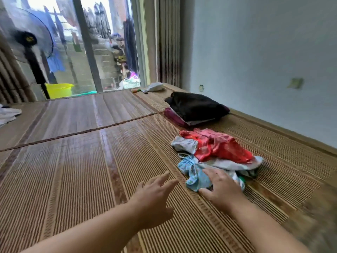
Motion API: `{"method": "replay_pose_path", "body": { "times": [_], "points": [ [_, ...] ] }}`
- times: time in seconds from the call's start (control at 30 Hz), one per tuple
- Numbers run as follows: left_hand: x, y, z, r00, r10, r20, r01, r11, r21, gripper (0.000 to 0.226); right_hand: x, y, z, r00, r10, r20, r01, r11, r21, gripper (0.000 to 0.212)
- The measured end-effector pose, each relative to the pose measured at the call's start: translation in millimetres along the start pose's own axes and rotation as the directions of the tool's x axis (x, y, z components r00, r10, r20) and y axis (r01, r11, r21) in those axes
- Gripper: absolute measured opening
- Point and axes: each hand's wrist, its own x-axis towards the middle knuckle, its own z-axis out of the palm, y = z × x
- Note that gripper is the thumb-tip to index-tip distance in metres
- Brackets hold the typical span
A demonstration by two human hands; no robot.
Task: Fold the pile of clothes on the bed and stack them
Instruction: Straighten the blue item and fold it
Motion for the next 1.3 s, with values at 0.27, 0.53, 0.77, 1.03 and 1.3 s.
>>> {"method": "replay_pose_path", "body": {
  "times": [0.27,0.53,0.77,1.03,1.3],
  "points": [
    [111.0,47.4,25.9,0.989,0.096,0.109,-0.11,0.984,0.137,0.086,43.8,64.2,37.9,0.99,0.123,-0.063,-0.123,0.992,0.003,0.087],
    [158.9,56.1,36.8,0.99,0.005,0.143,-0.016,0.997,0.081,0.086,114.4,74.5,19.2,0.95,0.288,0.116,-0.278,0.956,-0.096,0.114],
    [113.7,26.0,25.6,0.959,-0.085,0.27,0.058,0.993,0.105,0.086,94.2,22.7,42.0,0.96,0.057,0.276,-0.016,0.989,-0.149,0.093],
    [-43.8,-24.3,42.4,0.922,-0.249,0.297,0.247,0.968,0.044,0.08,-4.9,-93.3,77.1,0.88,-0.168,0.445,0.226,0.971,-0.08,0.085],
    [-212.1,-74.6,58.6,0.886,-0.363,0.287,0.384,0.923,-0.018,0.083,-114.4,-196.5,100.6,0.757,-0.324,0.568,0.42,0.906,-0.044,0.094]
  ]
}}
